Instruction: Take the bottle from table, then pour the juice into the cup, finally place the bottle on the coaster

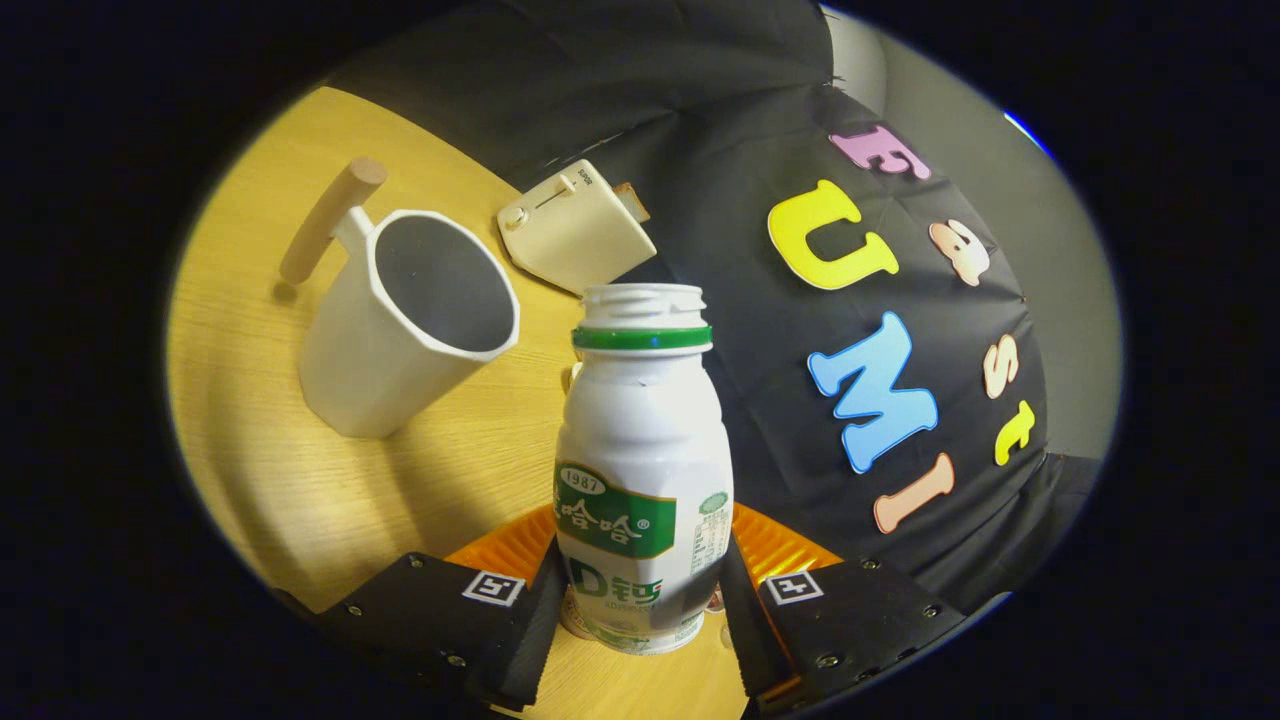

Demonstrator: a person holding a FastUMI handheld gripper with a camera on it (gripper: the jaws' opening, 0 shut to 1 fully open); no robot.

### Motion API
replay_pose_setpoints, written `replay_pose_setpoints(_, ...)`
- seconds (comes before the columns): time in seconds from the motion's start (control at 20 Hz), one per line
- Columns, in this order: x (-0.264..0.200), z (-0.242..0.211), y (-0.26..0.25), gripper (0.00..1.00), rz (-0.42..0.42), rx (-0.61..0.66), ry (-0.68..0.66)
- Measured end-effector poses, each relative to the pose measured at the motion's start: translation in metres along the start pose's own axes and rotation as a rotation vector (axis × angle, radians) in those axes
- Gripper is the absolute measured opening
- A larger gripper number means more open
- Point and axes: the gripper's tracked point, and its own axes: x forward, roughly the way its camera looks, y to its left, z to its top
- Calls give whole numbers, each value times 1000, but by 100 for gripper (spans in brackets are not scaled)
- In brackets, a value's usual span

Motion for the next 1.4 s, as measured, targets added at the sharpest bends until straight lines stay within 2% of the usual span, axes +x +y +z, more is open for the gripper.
replay_pose_setpoints(1.4, 7, 34, -22, 72, -139, -392, -51)
